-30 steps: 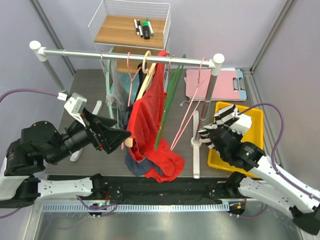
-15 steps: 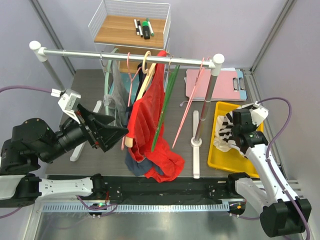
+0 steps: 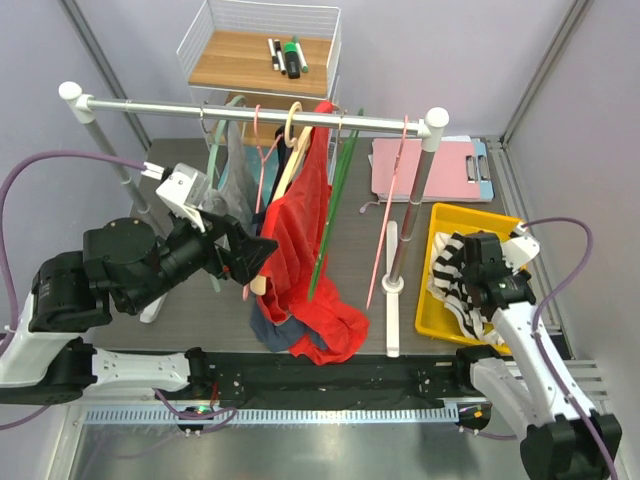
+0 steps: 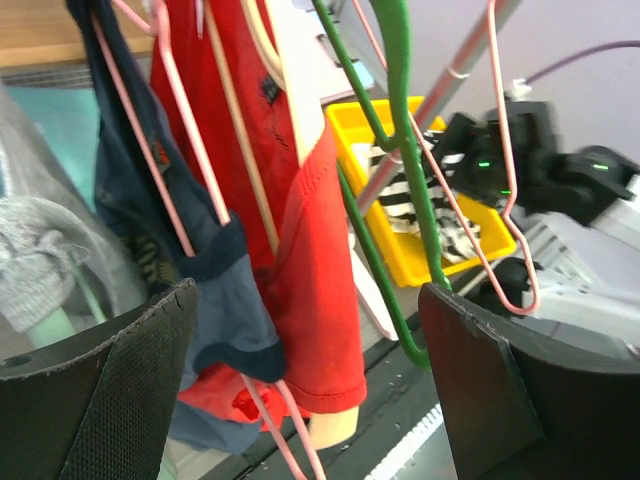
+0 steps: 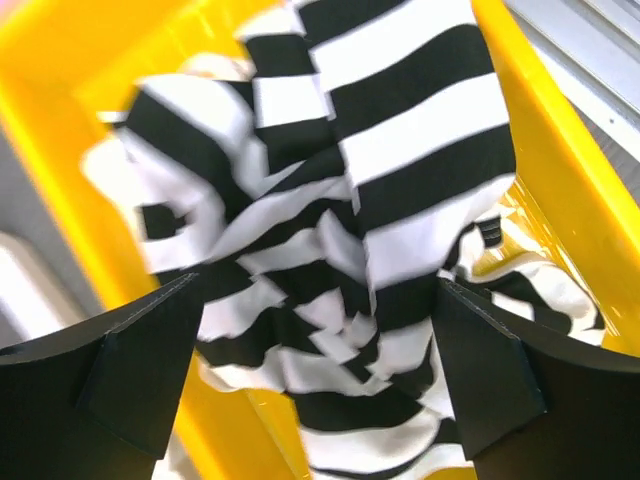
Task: Remove the tank top from the hanger
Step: Place the tank top in the bin.
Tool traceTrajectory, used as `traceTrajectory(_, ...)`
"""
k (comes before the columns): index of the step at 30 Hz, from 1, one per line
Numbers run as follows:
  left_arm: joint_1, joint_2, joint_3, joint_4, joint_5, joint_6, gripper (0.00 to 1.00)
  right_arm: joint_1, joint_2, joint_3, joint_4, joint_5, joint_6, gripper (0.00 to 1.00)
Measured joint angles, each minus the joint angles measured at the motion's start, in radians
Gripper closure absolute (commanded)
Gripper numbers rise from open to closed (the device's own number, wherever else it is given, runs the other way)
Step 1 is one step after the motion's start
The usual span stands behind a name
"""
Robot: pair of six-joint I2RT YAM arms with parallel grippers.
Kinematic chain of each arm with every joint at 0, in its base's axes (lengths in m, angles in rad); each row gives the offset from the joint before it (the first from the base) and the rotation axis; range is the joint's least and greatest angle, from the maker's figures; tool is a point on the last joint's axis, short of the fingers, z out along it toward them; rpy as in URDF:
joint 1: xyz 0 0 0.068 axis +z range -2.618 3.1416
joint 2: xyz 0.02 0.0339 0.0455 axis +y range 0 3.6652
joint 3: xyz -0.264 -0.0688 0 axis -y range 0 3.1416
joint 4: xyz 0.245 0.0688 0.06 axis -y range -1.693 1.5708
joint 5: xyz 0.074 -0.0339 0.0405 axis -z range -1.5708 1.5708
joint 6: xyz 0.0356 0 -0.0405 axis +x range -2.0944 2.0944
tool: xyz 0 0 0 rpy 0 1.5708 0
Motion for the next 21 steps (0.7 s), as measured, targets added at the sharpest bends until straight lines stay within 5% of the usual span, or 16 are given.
traceTrajectory(9,0.0,0.083,0.157,-0.034,-0.057,0.04,0.09,-0.001,-0.156,0.235,-0.056,-0.202,-0.134,0.0)
traceTrajectory(16,0.001,0.151,0.238,-0.022,-0.114,0.099,0.28,-0.001,-0.278,0.249,-0.058,-0.604,-0.214,0.07)
traceTrajectory(21,0.001,0.214,0.254,-0.004,-0.126,0.147,0.33,-0.001,-0.362,0.289,-0.091,-0.785,-0.24,0.14)
